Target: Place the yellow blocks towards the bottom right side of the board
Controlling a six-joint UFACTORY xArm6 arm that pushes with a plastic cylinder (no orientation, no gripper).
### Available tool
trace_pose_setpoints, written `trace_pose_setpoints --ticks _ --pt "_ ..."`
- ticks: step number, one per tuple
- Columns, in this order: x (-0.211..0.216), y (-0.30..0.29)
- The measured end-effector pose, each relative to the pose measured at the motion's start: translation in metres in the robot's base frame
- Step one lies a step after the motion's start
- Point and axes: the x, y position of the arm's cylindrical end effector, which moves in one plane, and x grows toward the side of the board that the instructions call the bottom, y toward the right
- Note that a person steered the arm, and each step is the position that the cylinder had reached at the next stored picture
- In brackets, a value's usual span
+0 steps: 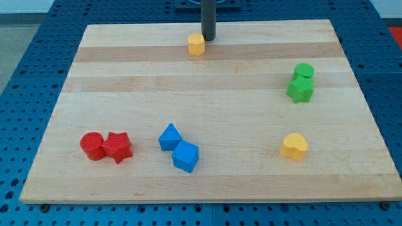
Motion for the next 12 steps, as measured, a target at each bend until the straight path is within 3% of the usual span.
trace_pose_setpoints --ticks 1,2,3,4,5,6,7,9,11,12 --pt "0.049 -0.038" --pt "0.103 0.013" --pt "0.084 0.011" --pt "0.066 -0.044" --pt "0.123 -0.035" --pt "0.142 0.03" --pt "0.108 0.023" --pt "0.221 0.071" --pt "0.138 0.093" --pt "0.165 0.113"
